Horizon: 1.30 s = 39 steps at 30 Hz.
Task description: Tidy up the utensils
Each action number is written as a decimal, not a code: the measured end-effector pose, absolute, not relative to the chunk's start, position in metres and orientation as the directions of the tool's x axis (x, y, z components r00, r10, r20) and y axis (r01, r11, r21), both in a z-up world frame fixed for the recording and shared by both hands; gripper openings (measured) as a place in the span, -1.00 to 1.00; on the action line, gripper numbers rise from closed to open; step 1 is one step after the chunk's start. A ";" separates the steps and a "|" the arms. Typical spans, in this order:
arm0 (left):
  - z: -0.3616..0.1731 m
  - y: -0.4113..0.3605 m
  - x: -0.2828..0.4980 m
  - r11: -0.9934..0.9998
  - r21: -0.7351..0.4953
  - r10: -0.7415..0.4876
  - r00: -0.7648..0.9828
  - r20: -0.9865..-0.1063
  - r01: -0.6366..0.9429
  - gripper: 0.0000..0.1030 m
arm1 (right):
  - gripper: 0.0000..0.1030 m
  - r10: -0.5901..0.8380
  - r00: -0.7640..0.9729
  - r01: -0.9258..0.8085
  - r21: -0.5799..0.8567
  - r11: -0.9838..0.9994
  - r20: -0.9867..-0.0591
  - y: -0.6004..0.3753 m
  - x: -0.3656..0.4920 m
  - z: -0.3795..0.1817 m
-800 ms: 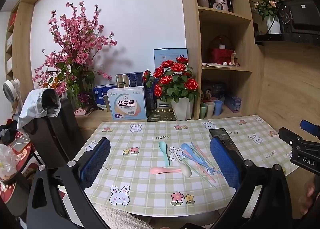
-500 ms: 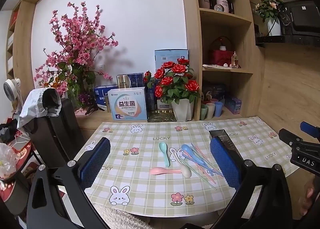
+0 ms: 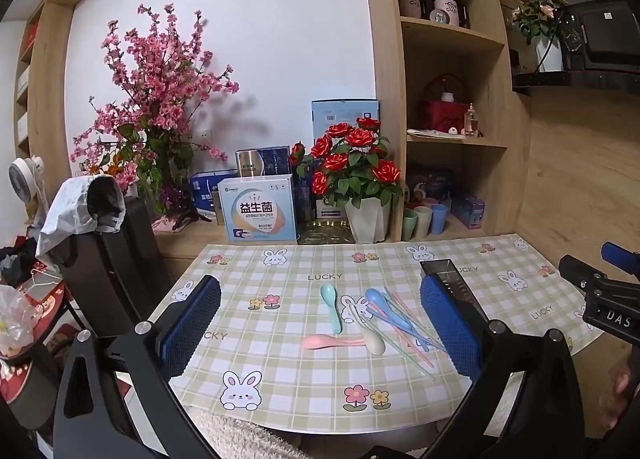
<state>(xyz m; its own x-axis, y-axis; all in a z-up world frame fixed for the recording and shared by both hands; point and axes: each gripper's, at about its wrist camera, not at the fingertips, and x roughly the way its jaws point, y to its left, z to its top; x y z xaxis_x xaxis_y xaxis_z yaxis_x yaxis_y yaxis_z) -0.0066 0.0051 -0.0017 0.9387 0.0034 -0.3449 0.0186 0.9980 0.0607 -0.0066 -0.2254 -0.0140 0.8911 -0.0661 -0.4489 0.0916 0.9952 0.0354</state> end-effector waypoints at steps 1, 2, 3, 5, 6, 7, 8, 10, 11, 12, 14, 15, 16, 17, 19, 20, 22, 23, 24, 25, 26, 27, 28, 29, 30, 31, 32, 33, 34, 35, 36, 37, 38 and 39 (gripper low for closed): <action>-0.002 0.006 -0.007 0.998 0.059 0.003 0.939 -0.345 0.018 0.90 | 0.70 -0.065 0.891 0.091 0.036 0.995 -0.448 -0.225 -0.007 -0.014; -0.002 0.006 -0.007 0.998 0.059 0.004 0.939 -0.345 0.018 0.90 | 0.70 -0.065 0.891 0.090 0.035 0.995 -0.448 -0.225 -0.006 -0.014; -0.002 0.006 -0.007 0.998 0.059 0.003 0.939 -0.345 0.018 0.90 | 0.70 -0.065 0.891 0.091 0.036 0.995 -0.449 -0.225 -0.007 -0.014; -0.002 0.007 -0.007 0.998 0.059 0.002 0.939 -0.345 0.019 0.90 | 0.70 -0.065 0.891 0.091 0.036 0.995 -0.449 -0.225 -0.007 -0.014; -0.002 0.006 -0.007 0.998 0.059 0.003 0.939 -0.345 0.019 0.90 | 0.70 -0.065 0.891 0.091 0.036 0.995 -0.449 -0.225 -0.007 -0.014; -0.002 0.007 -0.007 0.998 0.059 0.003 0.939 -0.345 0.018 0.90 | 0.70 -0.065 0.891 0.091 0.036 0.995 -0.449 -0.225 -0.007 -0.014; -0.002 0.007 -0.007 0.998 0.059 0.003 0.939 -0.345 0.018 0.90 | 0.70 -0.065 0.891 0.091 0.036 0.995 -0.448 -0.225 -0.007 -0.014; -0.002 0.007 -0.007 0.998 0.059 0.003 0.939 -0.345 0.018 0.90 | 0.70 -0.065 0.891 0.091 0.036 0.995 -0.449 -0.225 -0.007 -0.015; -0.002 0.007 -0.007 0.998 0.059 0.002 0.939 -0.345 0.019 0.90 | 0.70 -0.065 0.891 0.091 0.036 0.995 -0.449 -0.225 -0.007 -0.015; -0.002 0.007 -0.007 0.998 0.059 0.002 0.939 -0.345 0.020 0.90 | 0.70 -0.065 0.891 0.091 0.037 0.995 -0.450 -0.224 -0.007 -0.015; -0.002 0.007 -0.007 0.998 0.059 0.002 0.939 -0.345 0.019 0.90 | 0.70 -0.065 0.891 0.092 0.037 0.995 -0.450 -0.224 -0.007 -0.015; -0.002 0.007 -0.007 0.998 0.058 0.002 0.939 -0.345 0.019 0.90 | 0.70 -0.066 0.890 0.093 0.037 0.995 -0.450 -0.224 -0.007 -0.015; -0.003 0.007 -0.007 0.998 0.057 0.002 0.939 -0.344 0.019 0.90 | 0.70 -0.067 0.890 0.093 0.037 0.995 -0.450 -0.225 -0.006 -0.014; -0.003 0.007 -0.007 0.998 0.056 0.002 0.939 -0.345 0.019 0.90 | 0.70 -0.067 0.890 0.093 0.037 0.995 -0.450 -0.224 -0.008 -0.016; -0.003 0.008 -0.007 0.998 0.055 0.001 0.939 -0.345 0.019 0.90 | 0.70 -0.067 0.890 0.093 0.037 0.995 -0.450 -0.224 -0.008 -0.016; -0.003 0.008 -0.008 0.998 0.055 0.001 0.939 -0.345 0.019 0.90 | 0.70 -0.066 0.890 0.093 0.037 0.995 -0.451 -0.224 -0.007 -0.016; -0.003 0.008 -0.008 0.998 0.056 0.002 0.939 -0.344 0.019 0.90 | 0.70 -0.066 0.890 0.093 0.037 0.995 -0.451 -0.224 -0.007 -0.016; -0.003 0.008 -0.007 0.998 0.056 0.001 0.939 -0.345 0.019 0.90 | 0.70 -0.066 0.890 0.093 0.038 0.995 -0.451 -0.224 -0.007 -0.015; -0.003 0.008 -0.007 0.998 0.055 0.001 0.939 -0.345 0.019 0.90 | 0.70 -0.066 0.890 0.093 0.038 0.995 -0.451 -0.224 -0.007 -0.015; -0.003 0.008 -0.007 0.998 0.055 0.001 0.938 -0.346 0.019 0.90 | 0.70 -0.066 0.890 0.093 0.038 0.995 -0.451 -0.224 -0.006 -0.015; -0.003 0.008 -0.007 0.998 0.054 0.001 0.938 -0.346 0.019 0.90 | 0.70 -0.066 0.890 0.093 0.038 0.995 -0.452 -0.225 -0.007 -0.015; -0.003 0.008 -0.008 0.998 0.054 0.001 0.938 -0.346 0.019 0.90 | 0.70 -0.066 0.890 0.093 0.038 0.995 -0.451 -0.225 -0.006 -0.015; -0.003 0.008 -0.008 0.998 0.055 0.001 0.939 -0.345 0.019 0.90 | 0.70 -0.066 0.890 0.093 0.039 0.995 -0.451 -0.225 -0.006 -0.015; -0.003 0.008 -0.008 0.998 0.055 0.001 0.939 -0.344 0.019 0.90 | 0.70 -0.066 0.890 0.093 0.039 0.995 -0.452 -0.225 -0.006 -0.015; -0.003 0.008 -0.007 0.998 0.055 0.001 0.939 -0.345 0.019 0.90 | 0.70 -0.066 0.890 0.093 0.039 0.995 -0.452 -0.225 -0.006 -0.016; -0.003 0.008 -0.007 0.998 0.055 0.001 0.938 -0.345 0.019 0.90 | 0.70 -0.066 0.889 0.093 0.039 0.995 -0.452 -0.225 -0.006 -0.016; -0.003 0.008 -0.007 0.998 0.054 0.000 0.938 -0.346 0.020 0.90 | 0.70 -0.065 0.889 0.093 0.039 0.995 -0.452 -0.225 -0.006 -0.016; -0.003 0.009 -0.007 0.998 0.054 0.000 0.938 -0.346 0.019 0.90 | 0.70 -0.065 0.889 0.093 0.039 0.995 -0.452 -0.226 -0.006 -0.016; -0.003 0.008 -0.007 0.998 0.054 0.001 0.938 -0.345 0.019 0.90 | 0.70 -0.065 0.890 0.093 0.039 0.995 -0.452 -0.226 -0.006 -0.016; -0.003 0.009 -0.008 0.998 0.054 0.001 0.939 -0.345 0.019 0.90 | 0.70 -0.066 0.889 0.093 0.039 0.995 -0.452 -0.226 -0.006 -0.016; -0.003 0.009 -0.008 0.998 0.054 0.001 0.939 -0.345 0.019 0.90 | 0.70 -0.065 0.889 0.093 0.040 0.995 -0.453 -0.226 -0.006 -0.016; -0.003 0.008 -0.007 0.998 0.054 0.001 0.939 -0.345 0.019 0.90 | 0.70 -0.065 0.889 0.093 0.040 0.995 -0.453 -0.226 -0.006 -0.016; -0.003 0.009 -0.007 0.998 0.054 0.000 0.939 -0.345 0.020 0.90 | 0.70 -0.065 0.889 0.093 0.040 0.995 -0.453 -0.226 -0.006 -0.016; -0.003 0.009 -0.007 0.998 0.054 0.000 0.939 -0.345 0.019 0.90 | 0.70 -0.065 0.889 0.093 0.040 0.995 -0.453 -0.226 -0.006 -0.016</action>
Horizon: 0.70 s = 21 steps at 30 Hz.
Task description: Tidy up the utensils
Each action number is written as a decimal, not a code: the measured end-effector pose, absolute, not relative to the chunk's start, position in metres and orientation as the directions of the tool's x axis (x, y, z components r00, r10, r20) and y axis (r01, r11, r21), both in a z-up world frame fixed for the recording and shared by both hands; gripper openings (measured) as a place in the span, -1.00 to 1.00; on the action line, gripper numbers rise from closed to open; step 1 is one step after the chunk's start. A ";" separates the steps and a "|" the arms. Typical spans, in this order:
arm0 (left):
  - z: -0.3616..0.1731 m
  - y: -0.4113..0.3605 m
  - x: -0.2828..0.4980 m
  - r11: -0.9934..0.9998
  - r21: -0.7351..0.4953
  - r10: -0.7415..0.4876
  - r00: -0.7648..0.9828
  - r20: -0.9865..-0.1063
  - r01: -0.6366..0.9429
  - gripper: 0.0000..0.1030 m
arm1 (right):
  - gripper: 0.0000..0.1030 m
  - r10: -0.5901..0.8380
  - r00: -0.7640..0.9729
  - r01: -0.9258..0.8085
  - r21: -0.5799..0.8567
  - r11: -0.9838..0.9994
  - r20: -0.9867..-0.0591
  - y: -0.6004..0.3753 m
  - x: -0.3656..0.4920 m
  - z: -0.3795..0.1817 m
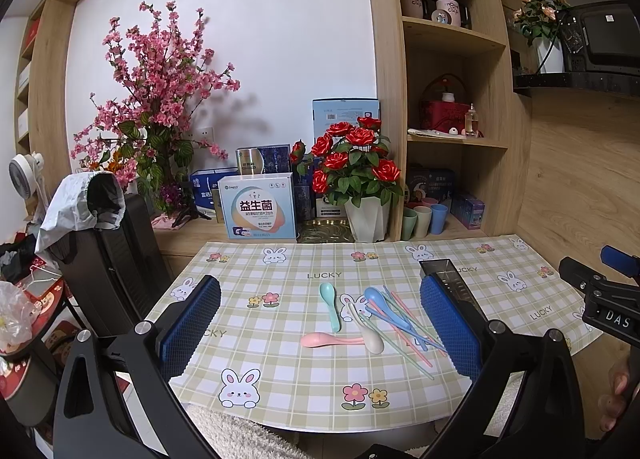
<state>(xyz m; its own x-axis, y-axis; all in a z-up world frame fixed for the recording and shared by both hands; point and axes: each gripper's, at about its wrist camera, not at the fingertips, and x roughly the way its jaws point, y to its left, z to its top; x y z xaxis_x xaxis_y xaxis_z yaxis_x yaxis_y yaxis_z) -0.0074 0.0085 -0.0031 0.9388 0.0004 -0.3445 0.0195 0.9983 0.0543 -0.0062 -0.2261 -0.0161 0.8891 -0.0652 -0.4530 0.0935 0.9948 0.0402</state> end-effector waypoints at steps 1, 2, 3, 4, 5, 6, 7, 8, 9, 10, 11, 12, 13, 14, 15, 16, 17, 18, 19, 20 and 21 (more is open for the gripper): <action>-0.003 0.009 -0.007 0.998 0.054 0.001 0.939 -0.344 0.019 0.90 | 0.70 -0.065 0.889 0.094 0.040 0.995 -0.453 -0.226 -0.006 -0.016; -0.003 0.009 -0.007 0.998 0.054 0.000 0.939 -0.345 0.020 0.90 | 0.70 -0.065 0.889 0.093 0.040 0.995 -0.453 -0.226 -0.006 -0.016; -0.003 0.009 -0.007 0.998 0.054 0.000 0.938 -0.345 0.019 0.90 | 0.70 -0.065 0.889 0.093 0.040 0.995 -0.453 -0.226 -0.006 -0.016; -0.003 0.009 -0.007 0.998 0.054 0.001 0.938 -0.345 0.019 0.90 | 0.70 -0.065 0.889 0.093 0.040 0.995 -0.453 -0.226 -0.006 -0.016; -0.003 0.009 -0.007 0.998 0.054 0.000 0.939 -0.345 0.019 0.90 | 0.70 -0.065 0.889 0.093 0.040 0.995 -0.453 -0.226 -0.006 -0.016; -0.003 0.009 -0.008 0.998 0.053 0.000 0.939 -0.344 0.019 0.90 | 0.70 -0.065 0.889 0.093 0.041 0.995 -0.453 -0.226 -0.006 -0.016; -0.003 0.009 -0.007 0.998 0.054 0.000 0.939 -0.345 0.020 0.90 | 0.70 -0.065 0.889 0.093 0.041 0.995 -0.453 -0.226 -0.006 -0.016; -0.003 0.009 -0.007 0.998 0.054 0.000 0.938 -0.345 0.020 0.90 | 0.70 -0.065 0.889 0.093 0.041 0.995 -0.453 -0.226 -0.006 -0.016; -0.003 0.009 -0.007 0.998 0.054 0.000 0.938 -0.345 0.019 0.90 | 0.70 -0.064 0.889 0.093 0.041 0.995 -0.454 -0.226 -0.006 -0.016; -0.003 0.009 -0.007 0.998 0.053 0.000 0.938 -0.346 0.020 0.90 | 0.70 -0.065 0.889 0.093 0.041 0.995 -0.454 -0.227 -0.006 -0.016; -0.004 0.009 -0.007 0.998 0.052 0.000 0.938 -0.346 0.019 0.90 | 0.70 -0.064 0.889 0.093 0.041 0.995 -0.454 -0.227 -0.005 -0.016; -0.004 0.009 -0.008 0.999 0.051 0.000 0.938 -0.347 0.019 0.90 | 0.70 -0.065 0.889 0.093 0.041 0.995 -0.454 -0.227 -0.005 -0.016; -0.004 0.009 -0.007 0.998 0.052 0.000 0.938 -0.346 0.019 0.90 | 0.70 -0.065 0.889 0.094 0.042 0.995 -0.454 -0.227 -0.005 -0.015; -0.004 0.009 -0.007 0.998 0.052 0.000 0.938 -0.346 0.020 0.90 | 0.70 -0.065 0.889 0.094 0.041 0.995 -0.454 -0.227 -0.005 -0.015; -0.005 0.009 -0.008 0.998 0.052 0.000 0.938 -0.345 0.019 0.90 | 0.70 -0.064 0.889 0.093 0.042 0.995 -0.454 -0.227 -0.005 -0.015; -0.004 0.009 -0.007 0.998 0.052 0.000 0.938 -0.346 0.020 0.90 | 0.70 -0.065 0.889 0.093 0.042 0.995 -0.454 -0.227 -0.005 -0.015; -0.004 0.009 -0.008 0.998 0.052 0.000 0.938 -0.346 0.020 0.90 | 0.70 -0.064 0.889 0.094 0.042 0.995 -0.454 -0.228 -0.005 -0.014; -0.004 0.009 -0.007 0.998 0.052 0.000 0.938 -0.345 0.019 0.90 | 0.70 -0.064 0.888 0.093 0.042 0.995 -0.454 -0.228 -0.005 -0.014; -0.004 0.009 -0.007 0.998 0.052 -0.001 0.938 -0.346 0.020 0.90 | 0.70 -0.063 0.888 0.092 0.042 0.995 -0.456 -0.228 -0.005 -0.013; -0.004 0.009 -0.007 0.999 0.051 0.000 0.938 -0.347 0.019 0.90 | 0.70 -0.064 0.888 0.093 0.042 0.995 -0.455 -0.228 -0.005 -0.012; -0.005 0.009 -0.007 0.999 0.051 0.000 0.938 -0.348 0.019 0.90 | 0.70 -0.064 0.888 0.093 0.041 0.995 -0.456 -0.227 -0.003 -0.016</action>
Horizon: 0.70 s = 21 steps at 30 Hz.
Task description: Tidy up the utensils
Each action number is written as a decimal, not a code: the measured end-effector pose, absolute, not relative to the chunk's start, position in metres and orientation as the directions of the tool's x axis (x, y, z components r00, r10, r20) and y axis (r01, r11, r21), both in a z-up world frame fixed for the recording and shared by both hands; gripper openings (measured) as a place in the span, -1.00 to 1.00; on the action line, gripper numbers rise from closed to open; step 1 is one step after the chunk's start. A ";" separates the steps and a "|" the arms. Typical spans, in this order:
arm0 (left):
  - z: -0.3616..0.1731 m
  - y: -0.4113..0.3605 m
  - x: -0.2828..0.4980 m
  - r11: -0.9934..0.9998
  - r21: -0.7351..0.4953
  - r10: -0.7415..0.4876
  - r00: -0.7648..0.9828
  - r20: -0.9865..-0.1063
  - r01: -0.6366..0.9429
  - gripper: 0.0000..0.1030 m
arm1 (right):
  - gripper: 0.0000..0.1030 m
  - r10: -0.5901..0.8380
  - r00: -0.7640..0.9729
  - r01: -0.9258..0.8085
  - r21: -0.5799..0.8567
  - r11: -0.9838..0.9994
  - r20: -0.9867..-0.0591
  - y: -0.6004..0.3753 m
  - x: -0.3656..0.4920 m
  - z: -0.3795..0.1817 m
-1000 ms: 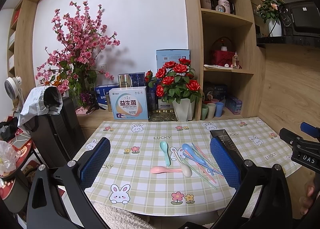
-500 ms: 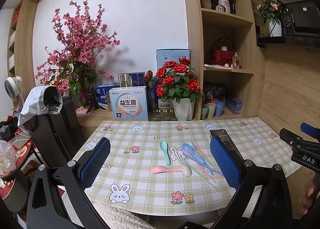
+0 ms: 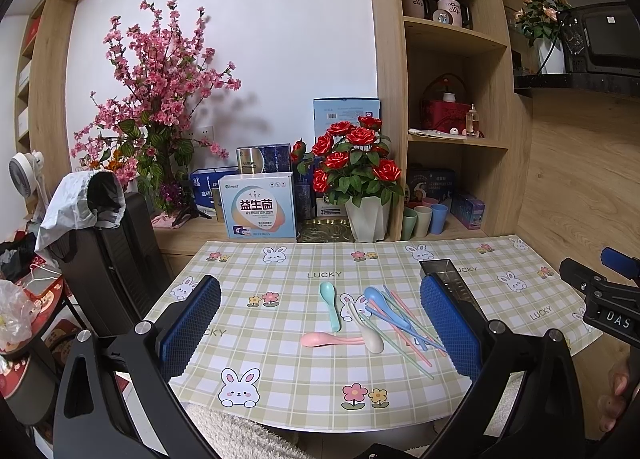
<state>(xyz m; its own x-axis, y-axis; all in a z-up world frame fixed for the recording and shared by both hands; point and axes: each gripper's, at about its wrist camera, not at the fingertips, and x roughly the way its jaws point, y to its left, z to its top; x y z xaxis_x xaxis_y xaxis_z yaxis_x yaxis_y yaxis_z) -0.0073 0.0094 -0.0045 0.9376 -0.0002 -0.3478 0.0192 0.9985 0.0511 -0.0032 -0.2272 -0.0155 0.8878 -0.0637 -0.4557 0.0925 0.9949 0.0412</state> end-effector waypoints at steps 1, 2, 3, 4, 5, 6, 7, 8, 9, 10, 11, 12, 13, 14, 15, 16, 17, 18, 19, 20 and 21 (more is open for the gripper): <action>-0.004 0.010 -0.008 0.998 0.052 0.000 0.938 -0.347 0.019 0.90 | 0.70 -0.064 0.888 0.093 0.041 0.995 -0.456 -0.226 -0.003 -0.016; -0.006 0.010 -0.008 0.998 0.052 0.000 0.938 -0.347 0.019 0.90 | 0.70 -0.064 0.888 0.093 0.041 0.995 -0.455 -0.226 -0.003 -0.016; -0.006 0.010 -0.008 0.999 0.050 0.000 0.938 -0.346 0.019 0.90 | 0.70 -0.064 0.888 0.094 0.042 0.995 -0.456 -0.227 -0.003 -0.016; -0.005 0.010 -0.008 0.999 0.050 -0.001 0.938 -0.348 0.020 0.90 | 0.70 -0.065 0.887 0.094 0.043 0.995 -0.457 -0.227 -0.004 -0.016; -0.005 0.010 -0.007 0.999 0.050 0.000 0.937 -0.350 0.019 0.90 | 0.70 -0.065 0.886 0.095 0.044 0.995 -0.459 -0.226 -0.006 -0.018; -0.006 0.009 -0.007 0.998 0.054 0.001 0.935 -0.354 0.020 0.90 | 0.70 -0.061 0.885 0.093 0.047 0.995 -0.461 -0.226 -0.006 -0.018; -0.007 0.009 -0.007 0.998 0.055 -0.003 0.935 -0.356 0.024 0.90 | 0.70 -0.053 0.884 0.089 0.057 0.994 -0.464 -0.231 -0.003 -0.019; -0.007 0.009 -0.008 0.998 0.055 -0.007 0.934 -0.357 0.029 0.90 | 0.70 -0.043 0.884 0.083 0.067 0.994 -0.465 -0.232 -0.003 -0.019; -0.007 0.009 -0.007 0.998 0.055 -0.013 0.934 -0.358 0.035 0.90 | 0.70 -0.036 0.885 0.082 0.079 0.994 -0.464 -0.234 -0.003 -0.020; -0.006 0.010 -0.005 0.998 0.055 -0.013 0.933 -0.359 0.035 0.90 | 0.70 -0.028 0.885 0.080 0.093 0.992 -0.464 -0.237 -0.002 -0.019; -0.004 0.013 -0.001 0.998 0.051 -0.012 0.933 -0.361 0.033 0.90 | 0.70 -0.017 0.887 0.077 0.110 0.991 -0.462 -0.240 0.000 -0.018; -0.002 0.016 0.002 0.998 0.046 -0.014 0.932 -0.362 0.033 0.90 | 0.70 -0.007 0.890 0.074 0.129 0.989 -0.455 -0.244 0.002 -0.018; 0.000 0.019 0.007 0.999 0.040 -0.018 0.932 -0.363 0.035 0.90 | 0.70 -0.001 0.894 0.072 0.142 0.987 -0.448 -0.248 0.005 -0.016; 0.002 0.022 0.012 0.999 0.036 -0.022 0.932 -0.363 0.038 0.90 | 0.70 0.006 0.898 0.067 0.149 0.987 -0.440 -0.252 0.009 -0.016; 0.003 0.026 0.018 0.999 0.038 -0.019 0.933 -0.359 0.035 0.90 | 0.70 0.019 0.901 0.054 0.155 0.986 -0.433 -0.254 0.014 -0.016; 0.007 0.029 0.024 0.999 0.041 -0.013 0.934 -0.357 0.029 0.90 | 0.70 0.028 0.900 0.047 0.161 0.986 -0.434 -0.257 0.020 -0.016; 0.008 0.032 0.031 0.999 0.040 -0.011 0.933 -0.359 0.027 0.90 | 0.70 0.031 0.900 0.047 0.169 0.984 -0.435 -0.260 0.027 -0.017; 0.008 0.037 0.038 0.999 0.031 -0.016 0.931 -0.366 0.030 0.90 | 0.70 0.032 0.902 0.049 0.176 0.983 -0.431 -0.262 0.034 -0.017; 0.006 0.042 0.047 0.999 0.018 -0.024 0.926 -0.376 0.034 0.90 | 0.70 0.032 0.904 0.051 0.182 0.982 -0.426 -0.263 0.041 -0.018; 0.005 0.045 0.053 0.999 0.011 -0.031 0.924 -0.382 0.038 0.90 | 0.70 0.032 0.907 0.051 0.185 0.981 -0.420 -0.263 0.048 -0.020; 0.001 0.050 0.062 0.999 0.007 -0.038 0.919 -0.392 0.044 0.90 | 0.70 0.033 0.907 0.050 0.186 0.981 -0.421 -0.263 0.058 -0.024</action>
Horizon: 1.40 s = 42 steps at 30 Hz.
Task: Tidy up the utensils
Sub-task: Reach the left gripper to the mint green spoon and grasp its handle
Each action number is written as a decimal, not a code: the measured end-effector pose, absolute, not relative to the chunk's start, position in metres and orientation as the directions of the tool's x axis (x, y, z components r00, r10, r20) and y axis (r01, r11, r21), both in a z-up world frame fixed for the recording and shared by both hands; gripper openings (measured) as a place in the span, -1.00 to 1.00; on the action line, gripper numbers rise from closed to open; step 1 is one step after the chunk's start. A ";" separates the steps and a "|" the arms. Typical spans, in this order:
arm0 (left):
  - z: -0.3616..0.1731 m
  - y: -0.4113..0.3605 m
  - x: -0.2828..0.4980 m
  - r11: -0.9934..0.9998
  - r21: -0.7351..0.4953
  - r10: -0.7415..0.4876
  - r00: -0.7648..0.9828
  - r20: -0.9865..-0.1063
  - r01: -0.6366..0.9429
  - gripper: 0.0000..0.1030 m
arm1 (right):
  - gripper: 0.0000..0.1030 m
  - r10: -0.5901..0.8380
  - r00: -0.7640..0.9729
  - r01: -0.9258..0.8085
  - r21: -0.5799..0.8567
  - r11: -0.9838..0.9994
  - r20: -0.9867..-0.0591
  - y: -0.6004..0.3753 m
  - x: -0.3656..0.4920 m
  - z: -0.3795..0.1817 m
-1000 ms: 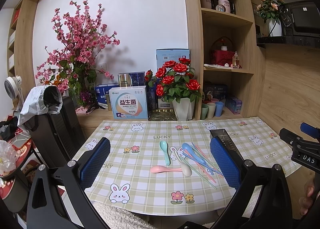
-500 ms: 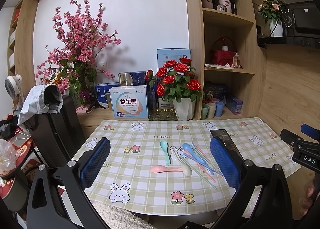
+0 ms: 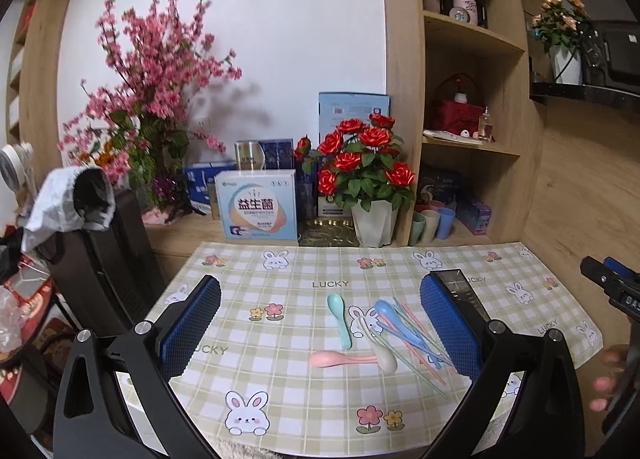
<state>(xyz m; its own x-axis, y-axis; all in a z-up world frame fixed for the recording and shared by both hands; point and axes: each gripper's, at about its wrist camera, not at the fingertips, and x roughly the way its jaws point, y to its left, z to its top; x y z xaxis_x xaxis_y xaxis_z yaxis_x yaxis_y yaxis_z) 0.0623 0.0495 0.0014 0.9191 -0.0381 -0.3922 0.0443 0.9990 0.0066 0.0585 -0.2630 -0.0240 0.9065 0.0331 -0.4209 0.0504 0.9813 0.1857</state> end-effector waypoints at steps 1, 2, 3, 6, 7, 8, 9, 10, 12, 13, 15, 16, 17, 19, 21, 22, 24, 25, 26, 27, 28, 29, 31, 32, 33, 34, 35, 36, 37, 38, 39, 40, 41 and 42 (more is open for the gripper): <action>-0.002 0.052 0.070 0.999 0.014 -0.033 0.915 -0.402 0.042 0.89 | 0.70 0.035 0.902 0.051 0.186 0.981 -0.430 -0.263 0.067 -0.027; -0.005 0.053 0.076 0.999 0.021 -0.030 0.912 -0.409 0.042 0.89 | 0.70 0.040 0.896 0.049 0.189 0.981 -0.442 -0.262 0.078 -0.030; -0.010 0.054 0.085 0.998 0.031 -0.031 0.906 -0.421 0.049 0.88 | 0.70 0.053 0.885 0.044 0.196 0.980 -0.462 -0.260 0.091 -0.036; -0.030 0.055 0.108 0.996 0.040 -0.048 0.883 -0.468 0.075 0.87 | 0.70 0.034 0.854 0.058 0.160 0.985 -0.519 -0.250 0.122 -0.052; -0.035 0.057 0.114 0.996 0.034 -0.057 0.875 -0.481 0.083 0.82 | 0.70 0.027 0.849 0.061 0.149 0.987 -0.527 -0.247 0.130 -0.058; -0.041 0.059 0.122 0.995 0.023 -0.069 0.864 -0.499 0.092 0.74 | 0.70 0.031 0.846 0.058 0.149 0.987 -0.532 -0.244 0.139 -0.065; -0.051 0.060 0.132 0.994 0.000 -0.089 0.845 -0.527 0.105 0.70 | 0.70 0.035 0.843 0.061 0.160 0.985 -0.537 -0.243 0.145 -0.072; -0.057 0.062 0.137 0.993 -0.019 -0.105 0.834 -0.542 0.112 0.63 | 0.70 0.041 0.838 0.063 0.171 0.983 -0.545 -0.244 0.151 -0.078; -0.073 0.066 0.152 0.990 -0.067 -0.141 0.805 -0.576 0.126 0.53 | 0.70 0.064 0.811 0.069 0.204 0.976 -0.582 -0.247 0.165 -0.097; -0.080 0.066 0.159 0.989 -0.074 -0.148 0.794 -0.590 0.130 0.46 | 0.70 0.077 0.797 0.070 0.218 0.973 -0.599 -0.248 0.172 -0.105; -0.090 0.065 0.168 0.987 -0.075 -0.156 0.777 -0.610 0.139 0.37 | 0.70 0.109 0.767 0.066 0.247 0.967 -0.633 -0.251 0.181 -0.124; -0.098 0.064 0.173 0.987 -0.075 -0.160 0.768 -0.620 0.145 0.32 | 0.70 0.128 0.753 0.059 0.260 0.964 -0.646 -0.252 0.185 -0.133; -0.106 0.062 0.178 0.986 -0.077 -0.165 0.757 -0.633 0.150 0.27 | 0.70 0.131 0.745 0.060 0.262 0.963 -0.654 -0.253 0.187 -0.139; -0.120 0.059 0.189 0.983 -0.093 -0.182 0.732 -0.656 0.161 0.19 | 0.70 0.138 0.735 0.061 0.267 0.962 -0.664 -0.255 0.190 -0.150; -0.135 0.056 0.203 0.980 -0.106 -0.193 0.705 -0.683 0.166 0.12 | 0.69 0.133 0.728 0.063 0.258 0.964 -0.673 -0.255 0.193 -0.158; -0.141 0.054 0.210 0.980 -0.111 -0.196 0.692 -0.695 0.167 0.07 | 0.69 0.124 0.727 0.066 0.248 0.966 -0.676 -0.255 0.195 -0.161; -0.155 0.050 0.226 0.976 -0.135 -0.216 0.662 -0.718 0.172 0.03 | 0.69 0.093 0.720 0.085 0.220 0.972 -0.688 -0.257 0.201 -0.167; -0.159 0.048 0.232 0.974 -0.146 -0.224 0.651 -0.725 0.172 -0.01 | 0.69 0.080 0.717 0.094 0.210 0.973 -0.693 -0.258 0.204 -0.170; -0.164 0.047 0.240 0.972 -0.159 -0.232 0.639 -0.733 0.171 -0.04 | 0.69 0.072 0.712 0.103 0.206 0.973 -0.698 -0.259 0.206 -0.171; -0.169 0.047 0.247 0.970 -0.172 -0.241 0.628 -0.740 0.169 -0.06 | 0.69 0.062 0.707 0.115 0.201 0.973 -0.705 -0.262 0.209 -0.175; -0.176 0.045 0.257 0.968 -0.189 -0.251 0.615 -0.747 0.165 -0.07 | 0.69 0.054 0.702 0.126 0.199 0.972 -0.710 -0.264 0.212 -0.178; -0.181 0.043 0.264 0.966 -0.201 -0.257 0.605 -0.754 0.161 -0.09 | 0.69 0.050 0.696 0.135 0.199 0.971 -0.716 -0.267 0.215 -0.180; -0.195 0.041 0.283 0.963 -0.221 -0.268 0.576 -0.772 0.152 -0.10 | 0.69 0.039 0.686 0.155 0.198 0.968 -0.727 -0.273 0.223 -0.186; -0.201 0.039 0.290 0.963 -0.227 -0.269 0.565 -0.780 0.146 -0.11 | 0.69 0.035 0.680 0.164 0.199 0.966 -0.732 -0.277 0.227 -0.190; -0.205 0.038 0.296 0.963 -0.229 -0.268 0.556 -0.787 0.141 -0.11 | 0.69 0.034 0.677 0.169 0.201 0.965 -0.736 -0.279 0.230 -0.192; -0.214 0.037 0.306 0.963 -0.232 -0.268 0.538 -0.799 0.135 -0.11 | 0.69 0.035 0.673 0.173 0.203 0.964 -0.739 -0.281 0.233 -0.194; -0.219 0.036 0.312 0.964 -0.233 -0.264 0.528 -0.807 0.127 -0.12 | 0.69 0.034 0.669 0.177 0.203 0.963 -0.743 -0.283 0.237 -0.197; -0.227 0.036 0.320 0.965 -0.235 -0.261 0.517 -0.816 0.117 -0.12 | 0.69 0.033 0.667 0.180 0.204 0.962 -0.744 -0.284 0.240 -0.198; -0.235 0.036 0.330 0.963 -0.246 -0.266 0.499 -0.825 0.107 -0.18 | 0.69 0.033 0.665 0.182 0.205 0.962 -0.746 -0.286 0.243 -0.200; -0.240 0.037 0.337 0.963 -0.251 -0.264 0.488 -0.832 0.094 -0.24 | 0.69 0.034 0.663 0.185 0.208 0.960 -0.748 -0.288 0.246 -0.202; -0.247 0.038 0.345 0.963 -0.258 -0.262 0.471 -0.842 0.075 -0.27 | 0.69 0.035 0.662 0.187 0.210 0.960 -0.749 -0.289 0.248 -0.203; -0.251 0.039 0.351 0.962 -0.267 -0.264 0.459 -0.848 0.062 -0.34 | 0.69 0.035 0.660 0.190 0.212 0.959 -0.750 -0.290 0.250 -0.204; -0.256 0.040 0.356 0.960 -0.276 -0.268 0.447 -0.853 0.047 -0.36 | 0.69 0.036 0.658 0.193 0.215 0.958 -0.752 -0.291 0.252 -0.206; -0.259 0.042 0.359 0.957 -0.287 -0.276 0.436 -0.857 0.041 -0.36 | 0.69 0.039 0.655 0.194 0.218 0.956 -0.755 -0.292 0.254 -0.207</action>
<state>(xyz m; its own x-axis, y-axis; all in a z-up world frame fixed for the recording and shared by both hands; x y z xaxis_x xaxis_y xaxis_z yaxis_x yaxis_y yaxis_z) 0.3586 0.0416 -0.2589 0.4360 -0.2755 -0.8567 0.0413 0.9571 -0.2868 0.2539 -0.2923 -0.2073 0.6550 0.0391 -0.7546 0.1942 0.9564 0.2181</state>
